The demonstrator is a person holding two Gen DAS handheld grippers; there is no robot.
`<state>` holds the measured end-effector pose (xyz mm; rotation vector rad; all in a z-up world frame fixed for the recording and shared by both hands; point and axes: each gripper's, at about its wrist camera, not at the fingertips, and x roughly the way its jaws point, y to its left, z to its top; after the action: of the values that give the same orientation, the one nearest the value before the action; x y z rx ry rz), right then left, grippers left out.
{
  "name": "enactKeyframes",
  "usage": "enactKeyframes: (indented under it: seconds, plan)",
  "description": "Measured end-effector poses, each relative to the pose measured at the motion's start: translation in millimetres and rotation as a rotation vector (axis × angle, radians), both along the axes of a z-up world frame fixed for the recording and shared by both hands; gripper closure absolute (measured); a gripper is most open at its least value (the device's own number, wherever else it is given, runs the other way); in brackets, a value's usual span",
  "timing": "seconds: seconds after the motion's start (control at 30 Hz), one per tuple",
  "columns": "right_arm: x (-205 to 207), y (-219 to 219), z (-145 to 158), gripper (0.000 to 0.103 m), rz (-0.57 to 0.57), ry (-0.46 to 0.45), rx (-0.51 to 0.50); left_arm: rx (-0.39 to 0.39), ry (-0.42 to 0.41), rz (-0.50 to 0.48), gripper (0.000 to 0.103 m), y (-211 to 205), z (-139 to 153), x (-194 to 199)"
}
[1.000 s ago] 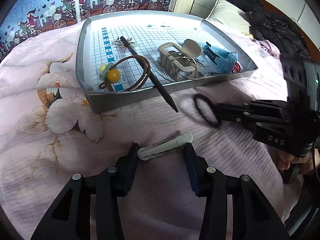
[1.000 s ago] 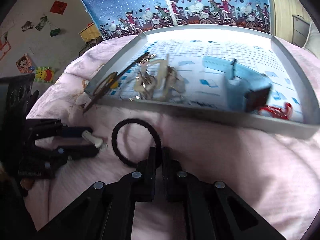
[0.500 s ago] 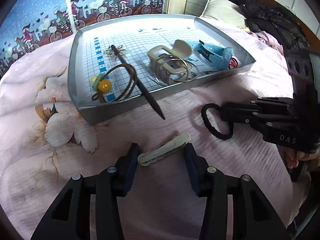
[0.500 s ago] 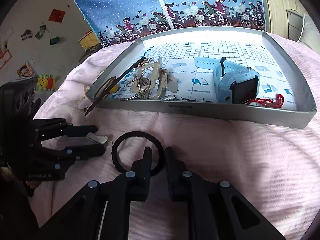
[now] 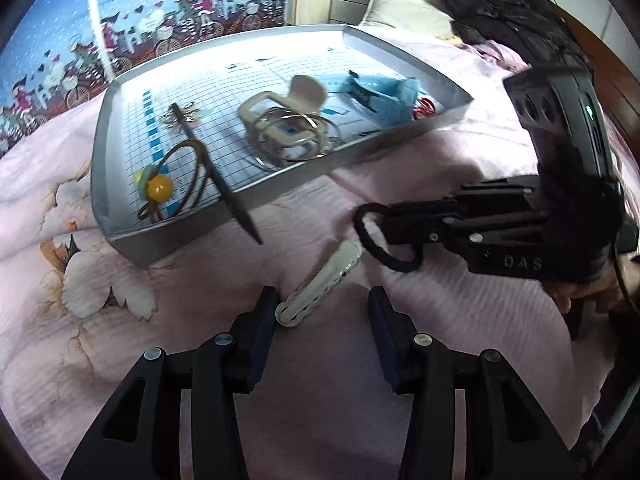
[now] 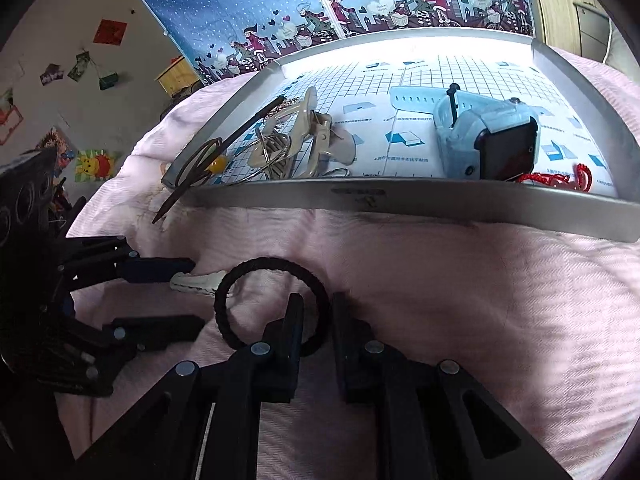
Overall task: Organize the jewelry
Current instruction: 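Carry the clip into the tray with the left tool while the right tool carries the black hair tie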
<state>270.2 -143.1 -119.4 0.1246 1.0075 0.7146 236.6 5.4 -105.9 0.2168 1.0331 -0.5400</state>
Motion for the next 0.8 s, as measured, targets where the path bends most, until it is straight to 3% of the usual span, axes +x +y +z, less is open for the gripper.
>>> enactKeyframes:
  seconds: [0.13, 0.57, 0.7, 0.8]
  plan:
    - [-5.1, -2.9, 1.0, 0.092, -0.008, 0.005, -0.001, -0.005, -0.002, 0.003, 0.077, -1.1, -0.3, -1.5]
    - [-21.8, -6.9, 1.3, 0.094, -0.05, -0.009, -0.007, 0.075, -0.045, -0.005, 0.08, -15.0, -4.2, -0.8]
    - [-23.4, -9.3, 1.5, 0.097, -0.067, -0.032, 0.014, 0.074, -0.056, -0.001, 0.093, -14.6, -3.9, -1.4]
    - [-25.3, -15.1, 4.1, 0.097, -0.09, -0.054, 0.068, 0.075, -0.058, 0.01, 0.093, -13.8, -2.1, -2.9]
